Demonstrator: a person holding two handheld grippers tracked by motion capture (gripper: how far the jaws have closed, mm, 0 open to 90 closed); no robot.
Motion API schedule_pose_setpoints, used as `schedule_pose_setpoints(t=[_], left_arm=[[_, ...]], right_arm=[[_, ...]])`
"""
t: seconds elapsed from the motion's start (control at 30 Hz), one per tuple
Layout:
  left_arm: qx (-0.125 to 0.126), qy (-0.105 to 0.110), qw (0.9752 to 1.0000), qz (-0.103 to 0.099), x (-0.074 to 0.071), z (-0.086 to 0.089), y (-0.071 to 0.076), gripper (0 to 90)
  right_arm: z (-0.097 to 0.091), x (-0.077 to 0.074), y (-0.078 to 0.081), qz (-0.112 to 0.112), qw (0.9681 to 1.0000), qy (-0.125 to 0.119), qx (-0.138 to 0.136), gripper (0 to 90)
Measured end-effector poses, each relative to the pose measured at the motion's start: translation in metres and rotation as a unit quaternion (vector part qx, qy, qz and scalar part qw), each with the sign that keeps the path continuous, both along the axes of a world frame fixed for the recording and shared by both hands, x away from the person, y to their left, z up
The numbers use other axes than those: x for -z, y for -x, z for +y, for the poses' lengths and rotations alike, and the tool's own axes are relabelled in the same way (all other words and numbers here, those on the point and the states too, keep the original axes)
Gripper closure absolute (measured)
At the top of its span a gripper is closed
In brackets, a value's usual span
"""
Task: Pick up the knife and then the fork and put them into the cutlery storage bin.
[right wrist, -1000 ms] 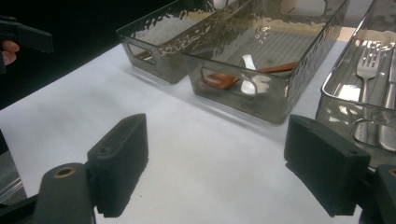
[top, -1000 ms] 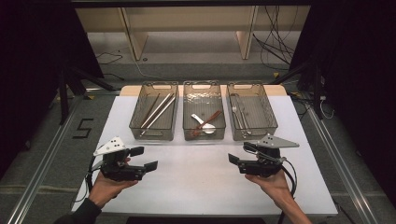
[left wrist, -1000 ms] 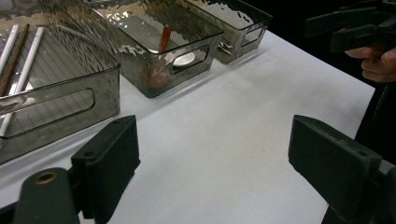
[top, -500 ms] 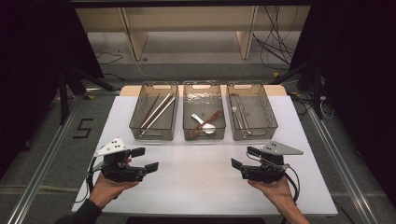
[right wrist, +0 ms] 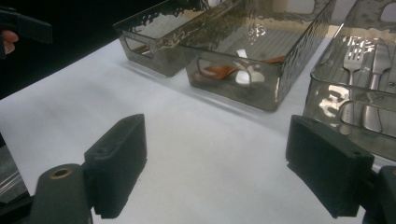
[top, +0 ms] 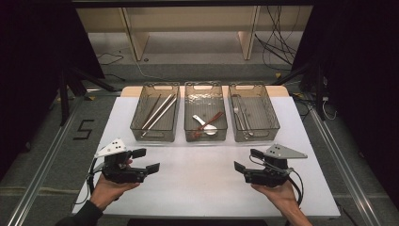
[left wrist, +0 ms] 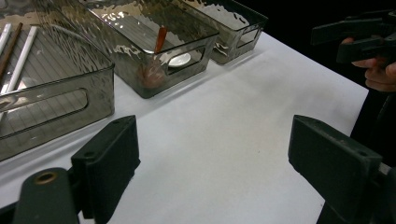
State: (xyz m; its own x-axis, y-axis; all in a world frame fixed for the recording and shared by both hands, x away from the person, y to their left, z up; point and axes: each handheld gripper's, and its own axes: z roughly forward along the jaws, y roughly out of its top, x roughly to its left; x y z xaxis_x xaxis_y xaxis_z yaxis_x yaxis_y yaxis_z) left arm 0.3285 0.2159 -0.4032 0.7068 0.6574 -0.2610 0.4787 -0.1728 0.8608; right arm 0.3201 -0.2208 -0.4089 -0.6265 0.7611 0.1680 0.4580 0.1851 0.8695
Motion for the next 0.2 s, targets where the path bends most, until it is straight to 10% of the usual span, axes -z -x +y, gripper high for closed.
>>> schedule_pose_setpoints(t=[0.2], left_arm=[[0.0,-0.001,1.0,-0.001,0.0,-0.0005,0.0001,15.9]], right_arm=[[0.0005,0.0007,-0.0009,0.002,1.0,0.002,-0.001,20.7]])
